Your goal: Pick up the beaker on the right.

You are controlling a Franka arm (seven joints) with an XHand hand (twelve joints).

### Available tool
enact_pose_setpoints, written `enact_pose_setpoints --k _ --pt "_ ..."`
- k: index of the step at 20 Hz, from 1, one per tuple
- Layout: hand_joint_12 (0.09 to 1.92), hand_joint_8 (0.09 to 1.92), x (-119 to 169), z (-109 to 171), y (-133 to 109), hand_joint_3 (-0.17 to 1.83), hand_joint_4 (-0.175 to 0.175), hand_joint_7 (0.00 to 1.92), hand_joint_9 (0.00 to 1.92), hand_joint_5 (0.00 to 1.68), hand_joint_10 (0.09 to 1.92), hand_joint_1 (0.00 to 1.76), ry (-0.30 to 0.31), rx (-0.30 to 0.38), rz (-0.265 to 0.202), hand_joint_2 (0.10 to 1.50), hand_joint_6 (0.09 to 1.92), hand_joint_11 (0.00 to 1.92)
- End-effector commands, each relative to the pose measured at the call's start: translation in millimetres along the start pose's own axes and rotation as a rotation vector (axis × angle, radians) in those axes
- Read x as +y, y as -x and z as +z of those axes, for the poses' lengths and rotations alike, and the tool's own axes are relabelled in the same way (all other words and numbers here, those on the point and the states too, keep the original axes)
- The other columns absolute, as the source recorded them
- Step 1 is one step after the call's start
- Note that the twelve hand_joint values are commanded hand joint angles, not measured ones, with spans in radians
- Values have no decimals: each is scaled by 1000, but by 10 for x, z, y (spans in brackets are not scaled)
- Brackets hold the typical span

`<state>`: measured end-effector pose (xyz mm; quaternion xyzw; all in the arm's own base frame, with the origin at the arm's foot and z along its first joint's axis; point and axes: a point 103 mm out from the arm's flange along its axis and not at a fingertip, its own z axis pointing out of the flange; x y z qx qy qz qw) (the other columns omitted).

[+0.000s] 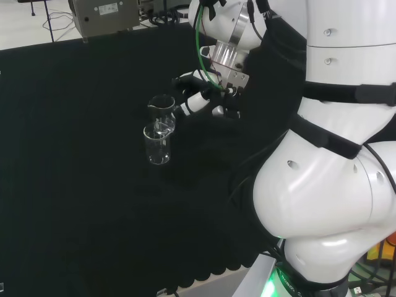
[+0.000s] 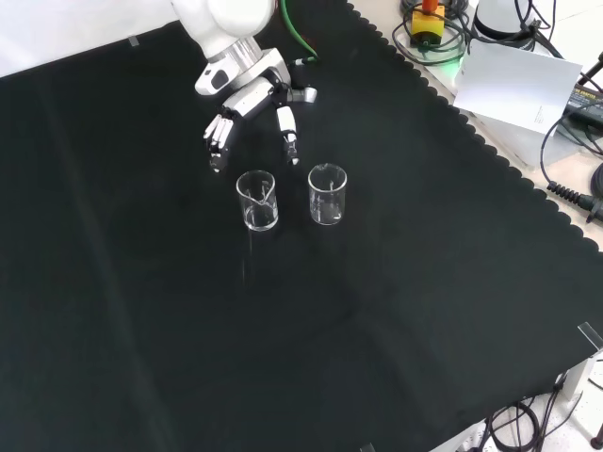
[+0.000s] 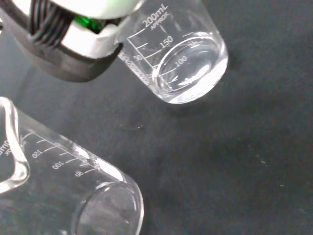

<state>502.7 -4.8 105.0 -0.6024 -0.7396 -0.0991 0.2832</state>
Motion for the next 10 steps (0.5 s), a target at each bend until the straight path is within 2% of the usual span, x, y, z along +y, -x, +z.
enact_pose_setpoints --k 1,6,10 --pt "1377 709 157 87 -12 664 -49 345 498 554 659 927 25 50 -53 550 87 201" --pt "1374 705 246 145 25 695 -51 350 509 553 645 922 46 98 -94 533 87 196" --pt "1373 707 294 241 72 701 -51 355 515 554 643 915 37 130 -117 528 87 198"
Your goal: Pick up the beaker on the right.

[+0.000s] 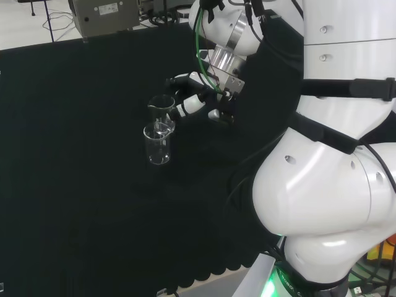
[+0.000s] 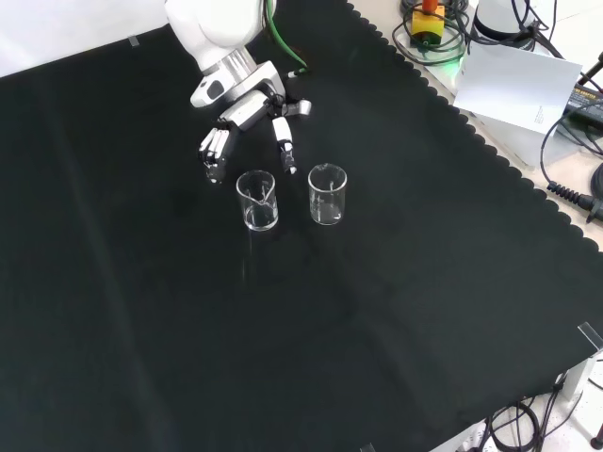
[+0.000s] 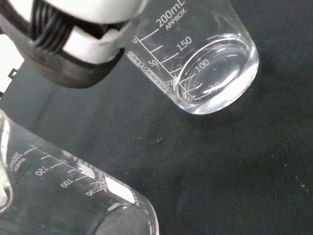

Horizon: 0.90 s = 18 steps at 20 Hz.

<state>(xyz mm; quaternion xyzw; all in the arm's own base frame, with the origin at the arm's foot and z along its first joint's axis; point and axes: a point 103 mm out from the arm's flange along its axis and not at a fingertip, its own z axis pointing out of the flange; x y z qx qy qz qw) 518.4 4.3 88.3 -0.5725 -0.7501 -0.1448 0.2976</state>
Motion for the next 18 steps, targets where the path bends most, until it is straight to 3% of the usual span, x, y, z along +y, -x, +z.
enact_pose_setpoints --k 1,18 --pt "1373 707 91 132 71 702 -51 355 516 554 642 915 3 60 -40 527 87 198" --pt "1372 707 225 395 81 592 -53 356 515 521 629 796 37 154 -99 538 98 201"
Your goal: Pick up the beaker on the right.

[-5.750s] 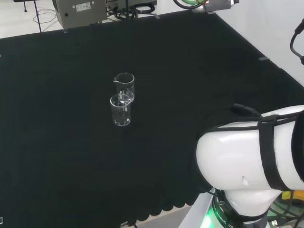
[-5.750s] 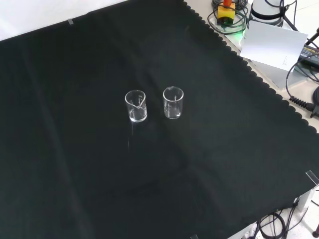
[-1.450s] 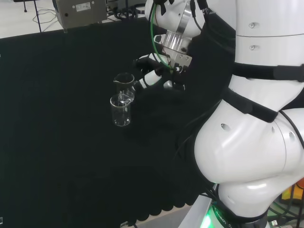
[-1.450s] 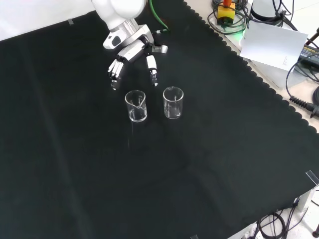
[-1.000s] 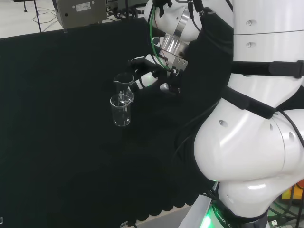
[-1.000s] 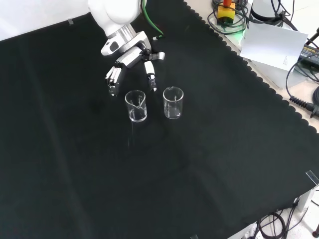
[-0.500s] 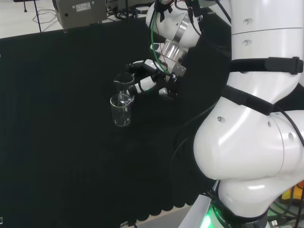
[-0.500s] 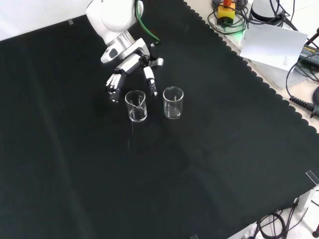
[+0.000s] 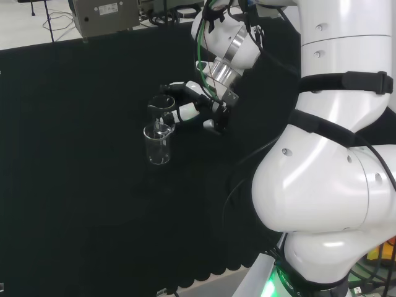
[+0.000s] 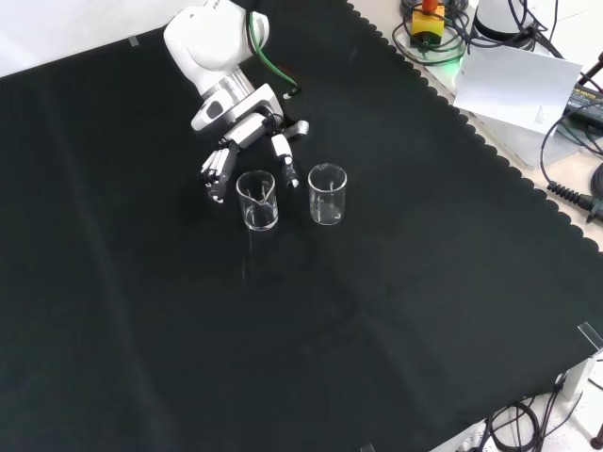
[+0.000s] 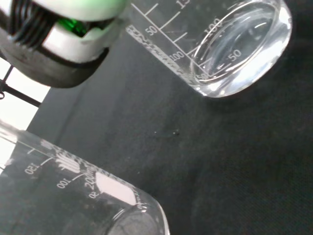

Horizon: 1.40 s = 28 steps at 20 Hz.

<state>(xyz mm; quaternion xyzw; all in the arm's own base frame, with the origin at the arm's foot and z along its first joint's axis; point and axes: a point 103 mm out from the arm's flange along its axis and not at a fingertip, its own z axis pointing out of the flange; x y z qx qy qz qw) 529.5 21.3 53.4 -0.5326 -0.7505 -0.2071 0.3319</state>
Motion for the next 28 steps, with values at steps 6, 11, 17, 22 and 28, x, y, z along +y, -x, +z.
enact_pose_setpoints --k 6,11,17,22,28 --pt "1372 707 42 157 26 582 -54 357 532 525 632 802 19 62 -12 539 103 201" --pt "1372 716 84 169 19 575 -55 386 564 543 635 829 42 97 -29 542 116 208" --pt "1359 710 116 189 0 562 -54 402 587 552 617 846 48 115 -40 546 139 226" --pt "1354 702 124 226 7 553 -53 419 620 554 588 861 32 108 -29 552 210 231" --pt "1353 703 127 237 36 701 -52 436 636 491 574 980 39 128 -18 529 510 231"
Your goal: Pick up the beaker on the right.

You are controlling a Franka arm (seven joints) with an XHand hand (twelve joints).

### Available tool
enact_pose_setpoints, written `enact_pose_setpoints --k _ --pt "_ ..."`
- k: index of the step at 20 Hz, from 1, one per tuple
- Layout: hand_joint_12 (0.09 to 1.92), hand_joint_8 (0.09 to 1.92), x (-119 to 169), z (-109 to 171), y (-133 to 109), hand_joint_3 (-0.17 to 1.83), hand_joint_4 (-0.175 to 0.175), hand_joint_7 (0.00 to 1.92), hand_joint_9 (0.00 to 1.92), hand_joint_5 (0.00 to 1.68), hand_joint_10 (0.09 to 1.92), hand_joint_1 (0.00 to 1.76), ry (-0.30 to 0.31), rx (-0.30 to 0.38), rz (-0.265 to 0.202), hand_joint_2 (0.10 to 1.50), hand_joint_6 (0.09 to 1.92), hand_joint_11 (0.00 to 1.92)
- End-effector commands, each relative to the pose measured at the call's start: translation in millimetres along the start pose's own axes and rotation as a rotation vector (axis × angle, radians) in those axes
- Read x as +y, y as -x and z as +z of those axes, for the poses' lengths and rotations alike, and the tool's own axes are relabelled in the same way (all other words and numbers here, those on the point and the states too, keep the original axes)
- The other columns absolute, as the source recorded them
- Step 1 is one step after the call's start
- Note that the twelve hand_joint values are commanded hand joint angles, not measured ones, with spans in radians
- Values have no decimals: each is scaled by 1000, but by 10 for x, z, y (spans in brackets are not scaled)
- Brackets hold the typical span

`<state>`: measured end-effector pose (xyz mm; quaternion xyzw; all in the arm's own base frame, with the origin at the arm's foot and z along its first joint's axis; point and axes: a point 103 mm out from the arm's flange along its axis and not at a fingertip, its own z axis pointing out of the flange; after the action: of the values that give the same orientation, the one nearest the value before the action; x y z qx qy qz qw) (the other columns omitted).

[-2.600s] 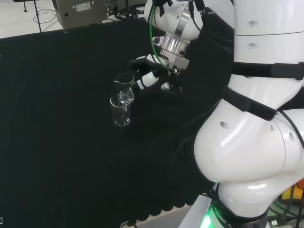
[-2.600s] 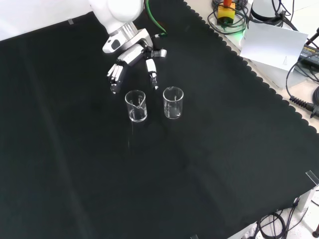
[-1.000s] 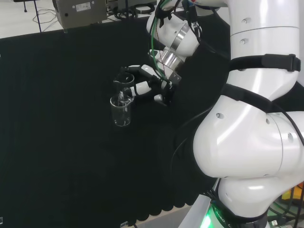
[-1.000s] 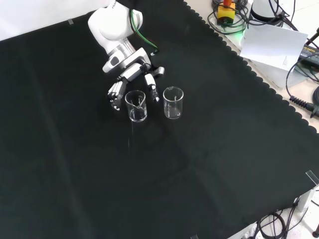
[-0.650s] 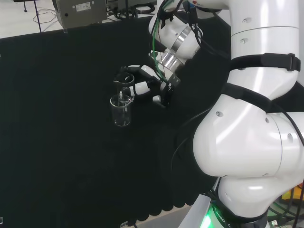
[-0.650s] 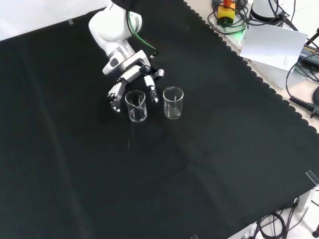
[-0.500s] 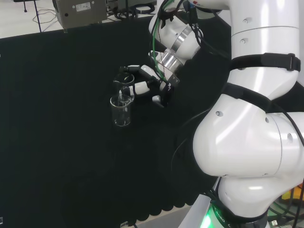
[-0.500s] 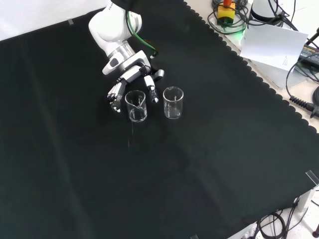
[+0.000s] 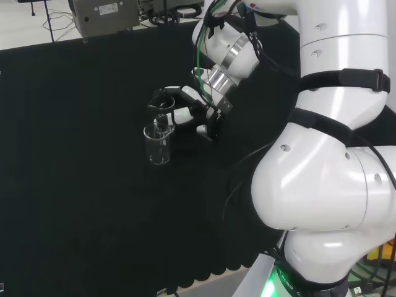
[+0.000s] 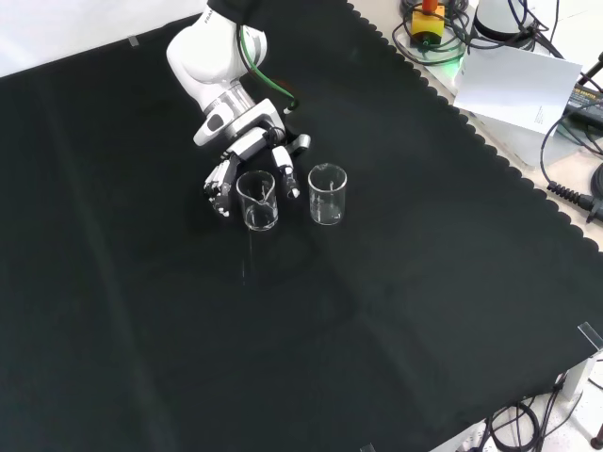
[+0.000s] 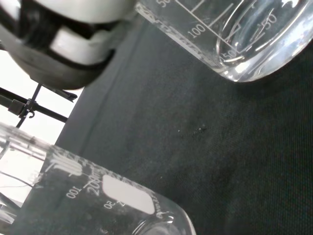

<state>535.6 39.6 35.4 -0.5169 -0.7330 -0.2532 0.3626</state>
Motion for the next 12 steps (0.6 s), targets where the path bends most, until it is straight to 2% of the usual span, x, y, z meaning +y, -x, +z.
enact_pose_setpoints --k 1,6,8,12 --pt "1354 705 0 4 13 719 -52 438 639 485 575 988 11 20 5 525 558 231" --pt "1354 714 25 -25 -14 742 -52 442 679 467 579 1001 30 49 -1 520 656 239" --pt "1355 719 37 -30 -33 742 -52 451 699 469 583 1008 26 47 -10 519 671 248" --pt "1342 727 46 -20 -36 734 -51 492 762 486 567 1043 13 37 1 527 750 279"
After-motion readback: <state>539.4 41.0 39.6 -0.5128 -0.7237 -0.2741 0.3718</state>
